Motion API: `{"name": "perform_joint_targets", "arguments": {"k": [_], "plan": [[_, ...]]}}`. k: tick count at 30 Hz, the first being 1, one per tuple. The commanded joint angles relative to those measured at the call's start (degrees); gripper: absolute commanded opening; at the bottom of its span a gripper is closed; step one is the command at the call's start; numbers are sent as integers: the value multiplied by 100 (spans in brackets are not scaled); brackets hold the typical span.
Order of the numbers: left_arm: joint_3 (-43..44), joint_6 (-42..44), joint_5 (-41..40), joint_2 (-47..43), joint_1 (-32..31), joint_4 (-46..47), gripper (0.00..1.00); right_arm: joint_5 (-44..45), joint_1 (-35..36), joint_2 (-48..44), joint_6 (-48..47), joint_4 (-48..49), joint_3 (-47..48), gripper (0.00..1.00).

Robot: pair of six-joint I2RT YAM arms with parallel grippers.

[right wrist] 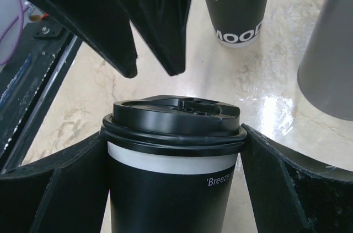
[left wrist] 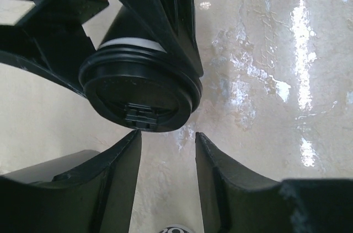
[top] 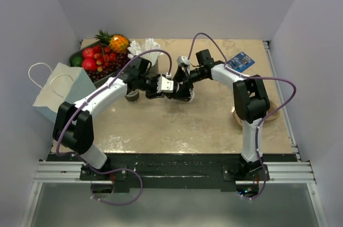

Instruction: Pack the takeout coffee

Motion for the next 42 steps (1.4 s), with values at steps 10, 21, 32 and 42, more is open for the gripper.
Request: {"name": "perform_joint_targets", "arguments": {"k": [10, 21, 32, 42], "plan": [[-139, 1023, 252, -159, -402, -223, 40, -835, 36, 1385, -5071, -6010, 1941, 72], [-526, 1069, -3, -176, -604, 21, 37, -878, 54, 1464, -4905, -6010, 2081, 72], [-728, 779, -100, -71, -867, 690, 33, -878, 63, 1481, -4834, -6010, 2160, 72], [-746, 708, -258, 61, -929, 840, 14, -905, 81, 1464, -4852, -6010, 2143, 72]]}}
